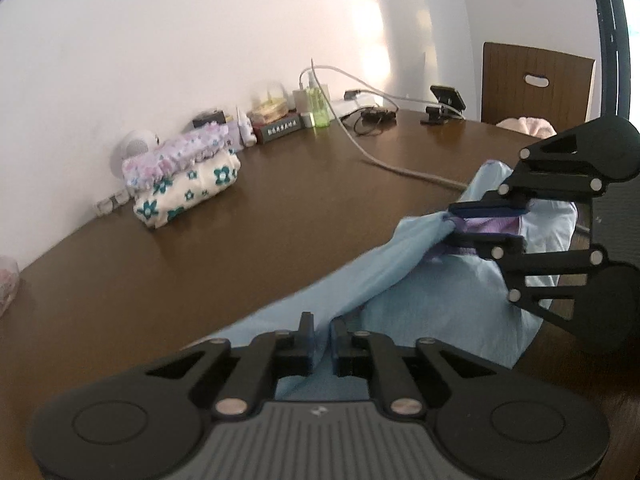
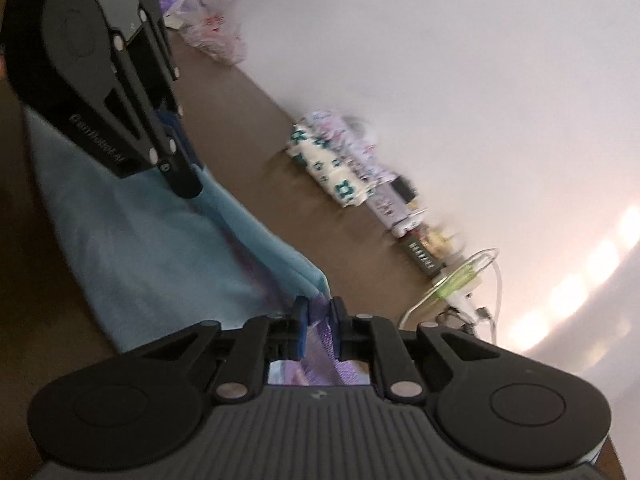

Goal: Fold clothes

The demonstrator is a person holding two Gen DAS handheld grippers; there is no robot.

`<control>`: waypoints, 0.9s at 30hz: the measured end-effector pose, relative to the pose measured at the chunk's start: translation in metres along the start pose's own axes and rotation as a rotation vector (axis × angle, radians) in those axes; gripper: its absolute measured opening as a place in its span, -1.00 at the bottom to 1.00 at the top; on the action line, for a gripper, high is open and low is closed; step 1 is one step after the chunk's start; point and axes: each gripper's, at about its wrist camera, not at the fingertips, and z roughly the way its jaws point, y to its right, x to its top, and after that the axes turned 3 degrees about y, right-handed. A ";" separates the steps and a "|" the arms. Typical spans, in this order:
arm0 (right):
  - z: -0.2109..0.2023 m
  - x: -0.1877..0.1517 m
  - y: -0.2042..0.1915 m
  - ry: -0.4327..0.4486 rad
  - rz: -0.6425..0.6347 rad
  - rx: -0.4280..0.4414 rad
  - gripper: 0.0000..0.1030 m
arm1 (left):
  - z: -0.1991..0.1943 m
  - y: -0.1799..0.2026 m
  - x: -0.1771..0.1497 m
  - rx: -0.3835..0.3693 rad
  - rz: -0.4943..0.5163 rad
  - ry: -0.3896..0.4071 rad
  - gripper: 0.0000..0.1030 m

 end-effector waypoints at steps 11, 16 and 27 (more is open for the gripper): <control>-0.018 -0.002 0.037 0.019 0.185 0.184 -0.56 | -0.032 -0.028 -0.020 -0.052 -0.087 0.011 -0.04; 0.003 0.007 0.013 0.015 0.068 0.189 -0.35 | -0.026 -0.041 -0.029 0.017 -0.153 -0.044 -0.06; -0.009 0.006 0.020 0.005 0.110 0.241 -0.67 | -0.026 -0.052 -0.035 0.009 -0.214 -0.041 -0.03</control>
